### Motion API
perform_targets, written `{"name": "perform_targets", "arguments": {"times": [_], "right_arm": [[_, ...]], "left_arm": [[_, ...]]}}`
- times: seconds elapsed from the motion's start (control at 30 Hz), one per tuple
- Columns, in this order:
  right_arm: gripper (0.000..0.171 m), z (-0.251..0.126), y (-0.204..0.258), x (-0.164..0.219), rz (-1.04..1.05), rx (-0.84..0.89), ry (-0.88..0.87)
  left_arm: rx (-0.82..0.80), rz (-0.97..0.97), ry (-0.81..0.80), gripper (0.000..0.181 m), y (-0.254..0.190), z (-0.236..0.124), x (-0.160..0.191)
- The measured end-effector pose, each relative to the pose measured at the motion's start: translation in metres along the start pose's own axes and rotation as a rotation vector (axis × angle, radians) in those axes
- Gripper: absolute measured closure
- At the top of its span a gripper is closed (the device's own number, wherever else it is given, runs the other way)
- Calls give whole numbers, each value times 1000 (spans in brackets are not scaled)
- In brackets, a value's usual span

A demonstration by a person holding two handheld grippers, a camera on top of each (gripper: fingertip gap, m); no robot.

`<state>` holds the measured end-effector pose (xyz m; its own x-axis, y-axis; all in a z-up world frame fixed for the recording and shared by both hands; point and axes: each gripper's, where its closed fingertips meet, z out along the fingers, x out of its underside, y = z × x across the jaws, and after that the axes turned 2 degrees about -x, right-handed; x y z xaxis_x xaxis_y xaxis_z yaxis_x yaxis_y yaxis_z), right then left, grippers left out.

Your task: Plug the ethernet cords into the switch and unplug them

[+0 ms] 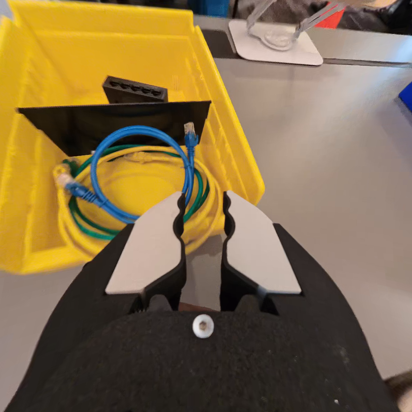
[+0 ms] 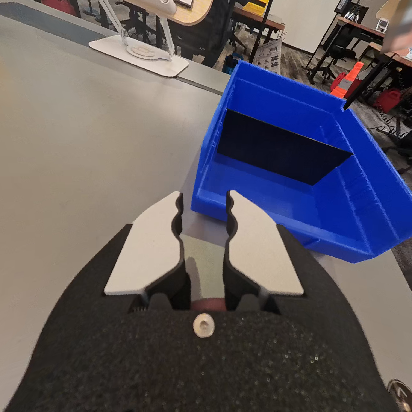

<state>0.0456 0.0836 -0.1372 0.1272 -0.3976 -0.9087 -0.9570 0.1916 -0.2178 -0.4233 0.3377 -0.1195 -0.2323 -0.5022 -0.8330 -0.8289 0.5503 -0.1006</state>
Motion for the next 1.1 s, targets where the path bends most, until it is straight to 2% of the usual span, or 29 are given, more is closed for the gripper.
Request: {"name": "perform_targets", "arguments": {"times": [0.07, 0.13, 0.2, 0.3, 0.33, 0.37, 0.53, 0.67, 0.77, 0.9, 1.1], "right_arm": [[135, 1, 0, 0, 11, 1, -1], [135, 2, 1, 3, 5, 4, 13], [135, -1, 1, 2, -19, 19, 9], [135, -4, 4, 0, -53, 24, 2], [135, -4, 6, 1, -69, 24, 4], [135, -3, 8, 2, -88, 25, 10], [135, -3, 15, 4, -185, 33, 15], [136, -4, 26, 0, -200, 11, -1], [138, -4, 39, -2, -176, -39, -7], [138, -3, 50, -4, -218, -59, -15], [138, -1, 57, 1, -234, -79, -3]], "left_arm": [[50, -62, 134, 141, 2, 24, -9], [44, -91, 302, 128, 11, 54, -3], [20, -101, 409, 128, 19, 78, 2], [18, -124, 485, 126, 25, 99, 10], [42, -143, 487, 140, 23, 101, 8], [83, -155, 473, 160, 19, 101, 4], [135, -142, 375, 166, 14, 81, -20], [179, -141, 150, 167, 22, 40, -72], [210, -53, 0, 167, 26, 8, -109], [279, 14, -9, 167, 20, 3, -114], [472, -148, -77, 167, 3, 9, -115]]}}
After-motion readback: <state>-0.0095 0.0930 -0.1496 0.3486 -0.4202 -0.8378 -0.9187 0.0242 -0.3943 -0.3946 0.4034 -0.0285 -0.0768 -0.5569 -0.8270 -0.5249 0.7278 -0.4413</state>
